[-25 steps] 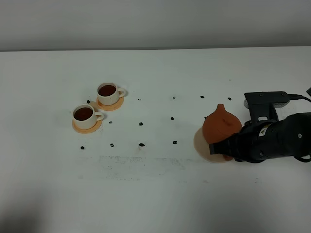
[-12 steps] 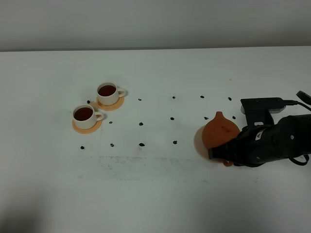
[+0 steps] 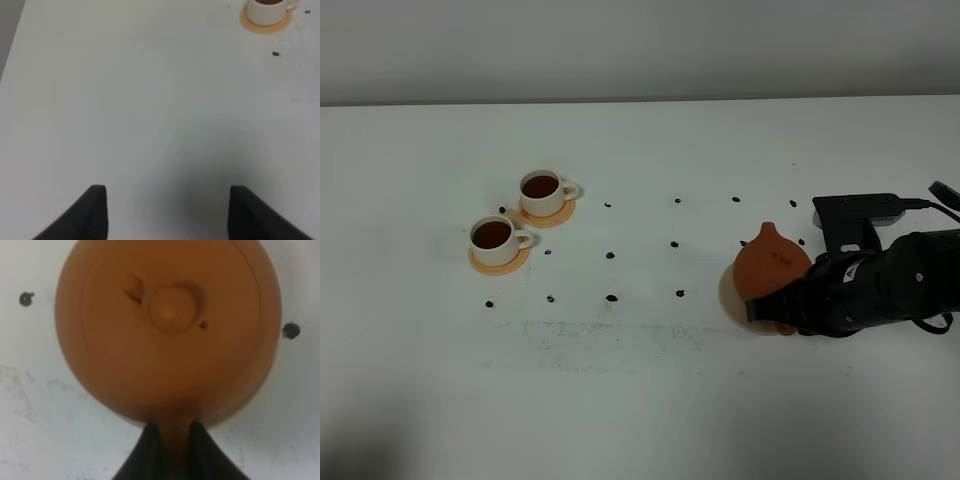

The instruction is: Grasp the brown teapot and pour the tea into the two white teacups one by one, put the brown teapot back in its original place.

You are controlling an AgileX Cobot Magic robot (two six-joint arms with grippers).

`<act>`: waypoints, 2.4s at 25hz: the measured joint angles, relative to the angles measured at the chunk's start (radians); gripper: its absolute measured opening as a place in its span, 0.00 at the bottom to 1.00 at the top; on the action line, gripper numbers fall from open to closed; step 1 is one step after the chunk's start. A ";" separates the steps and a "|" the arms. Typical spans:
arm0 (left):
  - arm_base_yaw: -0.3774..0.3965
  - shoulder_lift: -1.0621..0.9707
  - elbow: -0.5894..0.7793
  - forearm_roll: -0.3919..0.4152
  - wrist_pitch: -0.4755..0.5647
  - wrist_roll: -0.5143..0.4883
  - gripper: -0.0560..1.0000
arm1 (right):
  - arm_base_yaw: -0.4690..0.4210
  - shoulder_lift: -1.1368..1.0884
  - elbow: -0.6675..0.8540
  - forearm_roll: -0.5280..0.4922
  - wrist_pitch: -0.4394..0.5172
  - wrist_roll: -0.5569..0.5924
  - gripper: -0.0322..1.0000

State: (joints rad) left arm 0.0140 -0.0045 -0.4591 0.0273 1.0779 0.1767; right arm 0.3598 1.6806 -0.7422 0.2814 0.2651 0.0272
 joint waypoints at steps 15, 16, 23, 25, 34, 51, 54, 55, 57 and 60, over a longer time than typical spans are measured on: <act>0.000 0.000 0.000 0.000 0.000 0.000 0.53 | 0.001 0.031 -0.021 0.007 0.017 0.000 0.13; 0.000 0.000 0.000 0.000 0.000 0.000 0.53 | 0.001 0.031 -0.021 0.007 0.019 0.000 0.16; 0.000 0.000 0.000 0.000 0.000 0.000 0.53 | 0.001 0.026 -0.021 0.007 0.046 0.000 0.45; 0.000 0.000 0.000 0.000 0.000 0.000 0.53 | 0.001 0.005 -0.021 0.006 0.057 0.000 0.48; 0.000 0.000 0.000 0.000 0.000 0.000 0.53 | 0.001 -0.248 -0.021 -0.114 0.159 0.000 0.46; 0.000 0.000 0.000 0.000 0.000 0.001 0.53 | -0.020 -0.489 -0.011 -0.097 0.372 -0.009 0.33; 0.000 0.000 0.000 0.000 0.000 0.001 0.53 | -0.100 -0.629 -0.007 -0.100 0.543 -0.027 0.30; 0.000 0.000 0.000 0.000 0.000 0.001 0.53 | -0.137 -0.670 -0.007 -0.096 0.611 -0.052 0.29; 0.000 0.000 0.000 0.000 0.000 0.001 0.53 | -0.222 -0.766 -0.007 -0.089 0.722 -0.107 0.27; 0.000 0.000 0.000 0.000 0.000 0.000 0.53 | -0.336 -0.901 -0.007 -0.089 0.809 -0.176 0.25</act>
State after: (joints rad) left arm 0.0140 -0.0045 -0.4591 0.0273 1.0779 0.1770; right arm 0.0236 0.7796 -0.7491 0.1925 1.0743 -0.1483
